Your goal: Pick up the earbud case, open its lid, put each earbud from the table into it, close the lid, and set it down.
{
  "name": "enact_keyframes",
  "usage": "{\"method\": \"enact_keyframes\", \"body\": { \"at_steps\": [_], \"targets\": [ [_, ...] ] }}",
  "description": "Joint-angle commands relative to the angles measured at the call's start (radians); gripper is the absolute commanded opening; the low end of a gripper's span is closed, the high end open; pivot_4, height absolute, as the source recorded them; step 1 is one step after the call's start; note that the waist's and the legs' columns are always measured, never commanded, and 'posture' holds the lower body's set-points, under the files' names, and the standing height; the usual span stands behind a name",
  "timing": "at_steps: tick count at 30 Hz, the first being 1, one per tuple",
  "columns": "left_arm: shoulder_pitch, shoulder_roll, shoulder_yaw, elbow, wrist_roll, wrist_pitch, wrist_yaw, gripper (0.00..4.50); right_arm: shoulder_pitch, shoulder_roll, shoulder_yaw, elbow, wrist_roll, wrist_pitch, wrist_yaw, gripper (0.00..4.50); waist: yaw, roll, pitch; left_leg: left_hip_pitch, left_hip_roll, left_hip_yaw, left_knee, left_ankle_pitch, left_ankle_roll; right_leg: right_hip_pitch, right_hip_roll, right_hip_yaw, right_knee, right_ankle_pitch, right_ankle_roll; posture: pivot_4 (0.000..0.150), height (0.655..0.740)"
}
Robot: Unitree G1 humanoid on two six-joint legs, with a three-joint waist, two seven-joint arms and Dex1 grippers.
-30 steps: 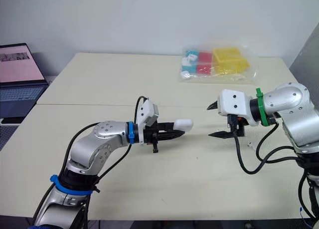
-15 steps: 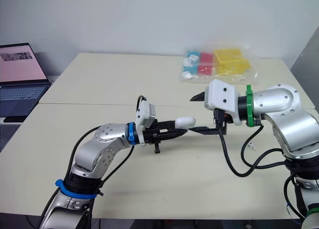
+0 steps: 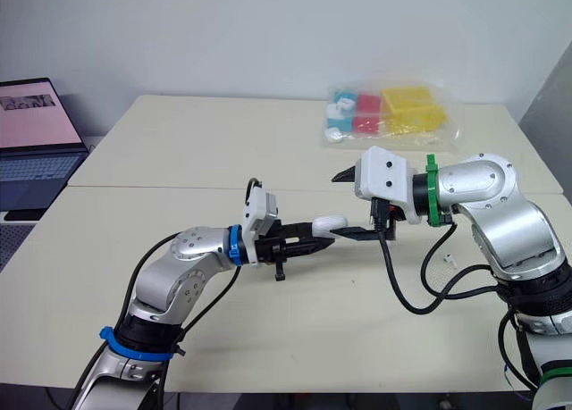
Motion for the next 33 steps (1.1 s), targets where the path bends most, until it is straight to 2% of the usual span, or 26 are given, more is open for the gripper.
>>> {"method": "enact_keyframes", "body": {
  "at_steps": [1,17,33],
  "targets": [
    [-0.002,-0.004,-0.008,-0.030,-0.013,-0.026,-0.018,0.78,-0.024,-0.007,-0.019,0.002,-0.018,-0.025,-0.006,4.32,0.000,0.000,0.000,0.000,0.000,0.000,0.000,0.000,0.000,0.000,0.000,0.000,0.000,0.000,0.000,0.150,0.7400],
    [-0.010,-0.003,-0.009,-0.033,-0.024,-0.012,-0.024,0.78,-0.027,-0.015,-0.009,0.015,-0.049,-0.061,-0.005,4.32,0.000,0.000,0.000,0.000,0.000,0.000,0.000,0.000,0.000,0.000,0.000,0.000,0.000,0.000,0.000,0.150,0.7400],
    [-0.006,0.024,-0.046,-0.032,0.020,-0.050,-0.047,0.78,-0.065,0.001,-0.030,0.026,-0.022,-0.035,-0.028,4.32,0.000,0.000,0.000,0.000,0.000,0.000,0.000,0.000,0.000,0.000,0.000,0.000,0.000,0.000,0.000,0.150,0.7400]
  ]
}}
